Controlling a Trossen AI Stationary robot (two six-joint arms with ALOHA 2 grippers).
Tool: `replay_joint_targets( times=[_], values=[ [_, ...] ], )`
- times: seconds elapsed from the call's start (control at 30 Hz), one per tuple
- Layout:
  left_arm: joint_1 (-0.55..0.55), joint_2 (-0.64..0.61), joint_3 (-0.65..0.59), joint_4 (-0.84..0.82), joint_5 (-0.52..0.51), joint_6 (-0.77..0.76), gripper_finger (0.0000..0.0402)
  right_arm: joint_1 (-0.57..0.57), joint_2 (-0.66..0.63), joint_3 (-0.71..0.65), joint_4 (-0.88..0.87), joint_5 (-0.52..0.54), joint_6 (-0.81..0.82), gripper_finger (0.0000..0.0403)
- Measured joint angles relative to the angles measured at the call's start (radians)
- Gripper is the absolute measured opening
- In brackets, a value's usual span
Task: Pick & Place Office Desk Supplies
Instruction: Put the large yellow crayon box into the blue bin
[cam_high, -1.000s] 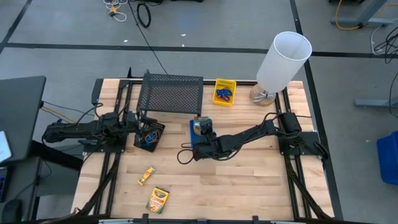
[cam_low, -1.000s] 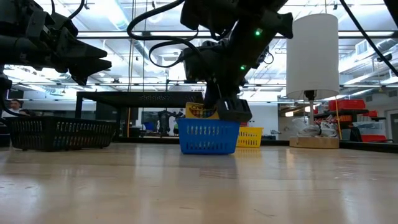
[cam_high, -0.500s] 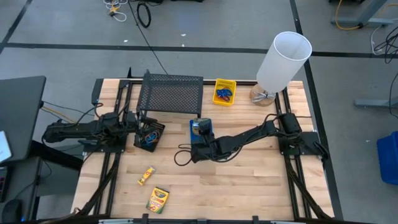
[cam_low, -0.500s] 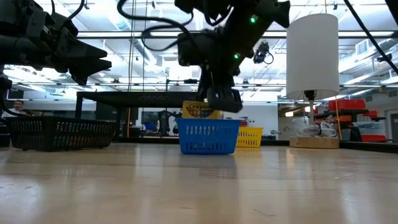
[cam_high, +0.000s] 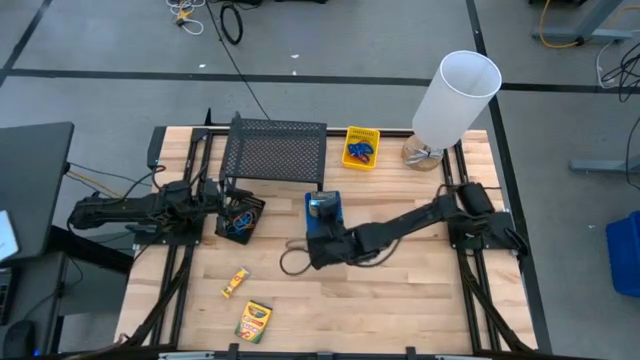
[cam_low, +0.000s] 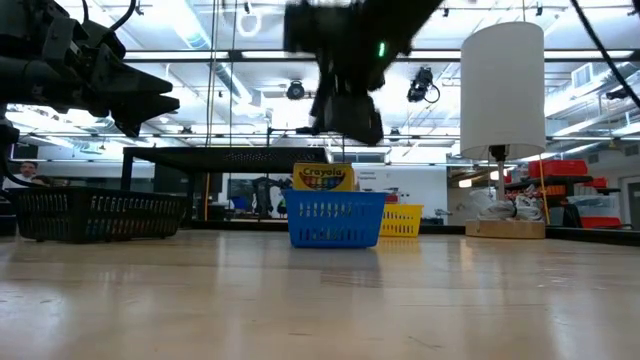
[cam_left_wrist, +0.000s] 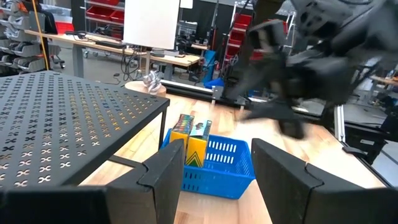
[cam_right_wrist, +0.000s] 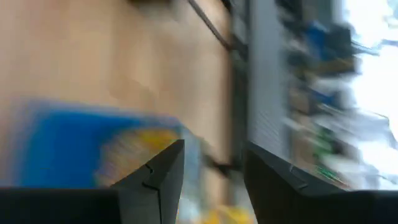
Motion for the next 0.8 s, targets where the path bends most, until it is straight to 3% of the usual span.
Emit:
replay_joint_targets(
  times=[0.17, 0.33, 0.53, 0.63, 0.8],
  values=[
    [0.000, 0.000, 0.000, 0.000, 0.000, -0.001, 0.0193, 0.042, -0.060, 0.000, 0.101, -0.439, 0.086, 0.0167],
    [0.000, 0.000, 0.000, 0.005, 0.005, -0.029, 0.0193, 0.053, -0.032, 0.002, 0.295, -0.876, 0.255, 0.0167],
    [0.000, 0.001, 0.000, 0.011, 0.064, -0.061, 0.0193, 0.080, 0.041, 0.040, 0.398, -0.972, 0.276, 0.0163],
    [0.000, 0.001, 0.000, 0.012, 0.071, -0.065, 0.0193, 0.086, 0.109, 0.102, 0.418, -1.058, 0.289, 0.0154],
    [0.000, 0.002, 0.000, 0.014, 0.071, -0.075, 0.0193, 0.095, 0.248, 0.247, 0.426, -1.112, 0.247, 0.0124]
  ],
)
